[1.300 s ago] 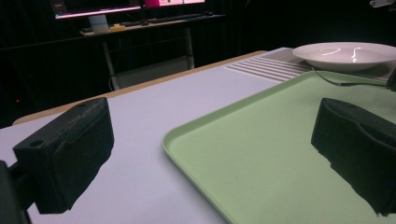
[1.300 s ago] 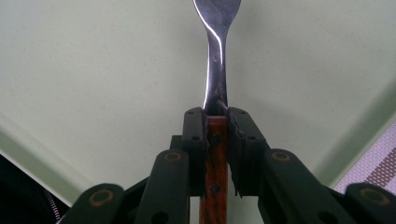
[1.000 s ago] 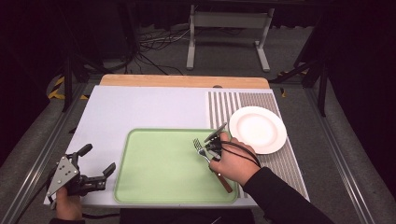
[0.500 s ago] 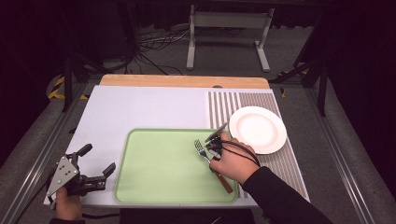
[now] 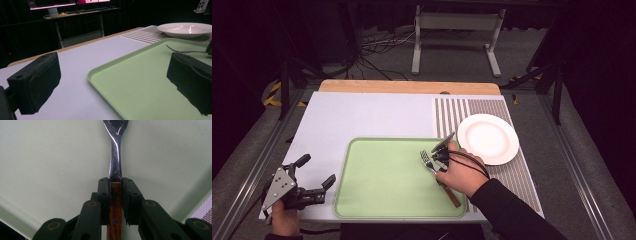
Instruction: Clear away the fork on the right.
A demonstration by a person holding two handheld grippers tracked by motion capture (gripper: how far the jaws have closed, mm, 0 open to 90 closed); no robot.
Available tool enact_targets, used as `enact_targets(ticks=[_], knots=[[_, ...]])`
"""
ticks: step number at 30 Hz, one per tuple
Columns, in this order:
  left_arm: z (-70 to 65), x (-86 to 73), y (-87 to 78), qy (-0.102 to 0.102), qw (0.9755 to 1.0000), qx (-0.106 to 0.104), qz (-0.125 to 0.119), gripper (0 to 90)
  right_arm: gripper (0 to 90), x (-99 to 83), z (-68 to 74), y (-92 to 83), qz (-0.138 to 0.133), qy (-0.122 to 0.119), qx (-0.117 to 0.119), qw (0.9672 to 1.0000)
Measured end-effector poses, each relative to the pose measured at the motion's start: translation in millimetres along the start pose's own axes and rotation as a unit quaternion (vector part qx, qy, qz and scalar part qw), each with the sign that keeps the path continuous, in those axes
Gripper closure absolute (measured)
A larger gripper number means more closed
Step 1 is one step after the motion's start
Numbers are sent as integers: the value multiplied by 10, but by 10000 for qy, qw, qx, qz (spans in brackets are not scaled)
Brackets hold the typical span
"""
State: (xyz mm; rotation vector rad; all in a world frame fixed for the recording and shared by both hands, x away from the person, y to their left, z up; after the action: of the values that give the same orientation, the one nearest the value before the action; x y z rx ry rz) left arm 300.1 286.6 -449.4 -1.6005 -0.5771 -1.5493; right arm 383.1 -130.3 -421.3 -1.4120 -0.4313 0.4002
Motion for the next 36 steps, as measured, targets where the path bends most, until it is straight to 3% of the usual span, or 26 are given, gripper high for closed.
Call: enact_targets(ticks=[16,20,25,28,30,31,36], knots=[[-2,2,-1,-4,10000,5,-1,0,717,-6,-7,-40,-159,-88,34,9998],[-3,2,-2,-2,10000,7,-4,0,667,-6,-2,-82,-303,-194,55,9993],[-1,1,-1,1,10000,9,2,0,578,14,4,-124,-684,-360,91,9970],[-2,2,-1,2,10000,6,-1,0,500,47,-10,-130,-1133,-863,102,9898],[-3,2,-2,-3,10000,5,-7,0,496,67,-24,-123,-1345,-1106,134,9846],[-2,3,-4,2,10000,7,1,0,522,74,-31,-119,-1436,-1194,156,9823],[-3,3,-2,2,10000,7,-6,0,838,87,-53,-100,-1685,-1604,254,9722]])
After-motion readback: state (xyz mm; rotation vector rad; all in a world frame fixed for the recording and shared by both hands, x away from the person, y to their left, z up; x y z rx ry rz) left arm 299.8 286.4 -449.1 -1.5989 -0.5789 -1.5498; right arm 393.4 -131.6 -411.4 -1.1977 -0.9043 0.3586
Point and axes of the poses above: each handheld gripper's, and its own axes: y roughly forward along the jaws, x roughly out of its top, z roughly to its left, the point moved 1 cm from there along y, roughly forward along the jaws, and after that the axes turned 6 degrees about z, right-handed, at the moved point
